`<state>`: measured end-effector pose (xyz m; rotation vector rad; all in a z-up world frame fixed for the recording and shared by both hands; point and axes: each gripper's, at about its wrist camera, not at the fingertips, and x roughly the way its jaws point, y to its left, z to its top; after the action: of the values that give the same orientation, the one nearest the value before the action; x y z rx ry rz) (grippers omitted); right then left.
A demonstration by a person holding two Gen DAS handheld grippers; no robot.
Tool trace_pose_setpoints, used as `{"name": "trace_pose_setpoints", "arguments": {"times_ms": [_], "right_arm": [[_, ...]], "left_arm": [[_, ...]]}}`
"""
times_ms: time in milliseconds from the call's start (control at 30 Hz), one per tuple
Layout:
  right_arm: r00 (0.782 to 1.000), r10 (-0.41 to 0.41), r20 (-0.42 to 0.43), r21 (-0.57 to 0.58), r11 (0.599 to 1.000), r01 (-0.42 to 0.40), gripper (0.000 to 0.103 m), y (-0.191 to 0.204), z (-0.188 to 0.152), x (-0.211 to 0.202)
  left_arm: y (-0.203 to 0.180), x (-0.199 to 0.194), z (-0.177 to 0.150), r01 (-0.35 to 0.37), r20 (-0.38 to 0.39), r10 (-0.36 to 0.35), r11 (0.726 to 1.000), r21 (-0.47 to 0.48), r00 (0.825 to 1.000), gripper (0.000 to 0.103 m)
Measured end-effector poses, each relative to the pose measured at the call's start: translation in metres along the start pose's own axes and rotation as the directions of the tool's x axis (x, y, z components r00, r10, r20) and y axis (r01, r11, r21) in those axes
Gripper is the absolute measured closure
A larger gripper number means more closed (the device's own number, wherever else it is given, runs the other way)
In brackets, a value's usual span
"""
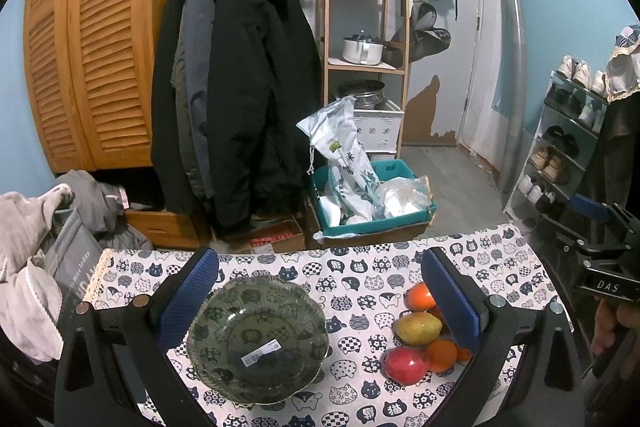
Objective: Organize fruits
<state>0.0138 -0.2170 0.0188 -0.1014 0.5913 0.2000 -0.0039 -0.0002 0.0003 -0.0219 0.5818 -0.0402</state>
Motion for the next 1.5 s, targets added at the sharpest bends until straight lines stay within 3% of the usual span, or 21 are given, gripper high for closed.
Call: {"name": "trace_pose_setpoints", "arguments": {"times_ms": [1500], "right_arm": [[1.0, 0.0, -0.001, -0.002, 1.0, 0.0, 0.007, -0.0001, 0.0, 0.0014]], "left_arm": [[-0.0031, -0.0018, -0.0058, 0.006, -0.013, -0.006, 1.0, -0.014, 1.0, 0.001]]}}
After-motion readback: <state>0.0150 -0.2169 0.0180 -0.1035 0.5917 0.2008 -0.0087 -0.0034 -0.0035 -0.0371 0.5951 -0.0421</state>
